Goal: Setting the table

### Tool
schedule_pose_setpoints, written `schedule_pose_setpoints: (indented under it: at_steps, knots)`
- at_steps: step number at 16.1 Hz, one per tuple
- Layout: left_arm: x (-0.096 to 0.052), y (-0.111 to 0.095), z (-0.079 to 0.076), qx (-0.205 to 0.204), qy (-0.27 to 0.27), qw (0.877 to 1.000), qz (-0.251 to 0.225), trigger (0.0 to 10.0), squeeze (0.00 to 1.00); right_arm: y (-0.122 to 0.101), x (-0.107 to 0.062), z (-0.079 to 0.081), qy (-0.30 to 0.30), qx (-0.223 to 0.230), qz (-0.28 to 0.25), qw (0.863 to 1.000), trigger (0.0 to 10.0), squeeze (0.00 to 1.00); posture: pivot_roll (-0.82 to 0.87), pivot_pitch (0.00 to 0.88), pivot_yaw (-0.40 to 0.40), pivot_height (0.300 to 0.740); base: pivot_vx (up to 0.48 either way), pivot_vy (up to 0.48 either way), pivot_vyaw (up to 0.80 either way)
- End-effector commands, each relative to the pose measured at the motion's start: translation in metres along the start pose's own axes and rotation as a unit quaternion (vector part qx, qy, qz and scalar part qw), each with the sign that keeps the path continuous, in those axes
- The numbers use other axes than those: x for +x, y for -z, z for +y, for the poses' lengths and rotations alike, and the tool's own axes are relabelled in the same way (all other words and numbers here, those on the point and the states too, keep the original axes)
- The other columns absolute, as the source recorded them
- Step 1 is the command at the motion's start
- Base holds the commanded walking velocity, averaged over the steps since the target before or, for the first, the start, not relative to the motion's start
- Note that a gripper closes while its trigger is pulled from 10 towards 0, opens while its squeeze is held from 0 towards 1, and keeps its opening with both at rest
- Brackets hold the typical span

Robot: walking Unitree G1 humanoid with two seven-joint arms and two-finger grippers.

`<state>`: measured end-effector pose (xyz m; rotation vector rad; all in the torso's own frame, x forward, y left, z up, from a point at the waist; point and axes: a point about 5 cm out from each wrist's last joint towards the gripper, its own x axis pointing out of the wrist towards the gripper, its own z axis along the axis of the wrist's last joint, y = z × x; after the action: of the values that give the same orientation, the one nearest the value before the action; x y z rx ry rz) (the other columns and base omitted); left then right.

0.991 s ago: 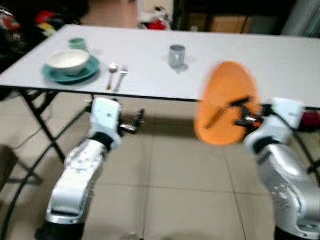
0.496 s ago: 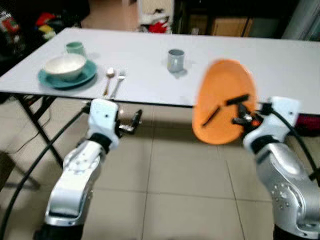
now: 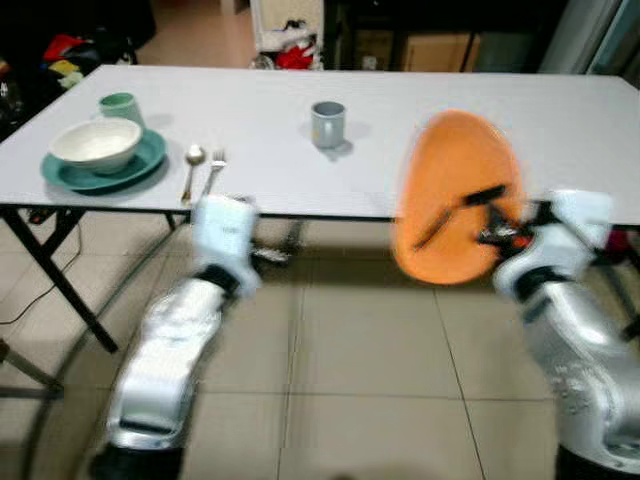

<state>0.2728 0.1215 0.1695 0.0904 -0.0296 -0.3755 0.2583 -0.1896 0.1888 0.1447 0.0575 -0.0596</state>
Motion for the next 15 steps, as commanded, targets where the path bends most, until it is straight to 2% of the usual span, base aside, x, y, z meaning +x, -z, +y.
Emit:
schedule_pose_setpoints:
  at_steps: [1, 6, 12, 15]
  knots:
    - [-0.0016, -0.0036, 0.01, 0.006, -0.02, 1.0, -0.004, 10.0, 0.0, -0.0119, 0.0007, 0.0136, -0.035, 0.004, -0.031, 0.999, 10.0, 0.0, 0.06, 0.0, 0.0, 0.74, 0.277, 0.0, 0.0]
    - [-0.001, -0.0024, 0.0083, 0.003, -0.01, 1.0, 0.003, 10.0, 0.0, -0.0125, -0.0048, 0.0122, -0.027, 0.006, -0.033, 0.999, 10.0, 0.0, 0.04, 0.0, 0.029, 0.74, 0.28, 0.0, 0.0]
    - [0.0004, -0.003, 0.0083, 0.002, -0.012, 1.0, 0.001, 10.0, 0.0, -0.014, -0.0026, 0.0118, -0.029, 0.004, -0.035, 0.999, 10.0, 0.0, 0.05, 0.0, 0.012, 0.74, 0.281, 0.0, 0.0]
    - [-0.0022, -0.002, 0.0097, 0.003, -0.013, 1.0, 0.003, 10.0, 0.0, -0.0134, -0.002, 0.014, -0.032, 0.007, -0.031, 0.999, 10.0, 0.0, 0.05, 0.0, 0.021, 0.74, 0.281, 0.0, -0.73]
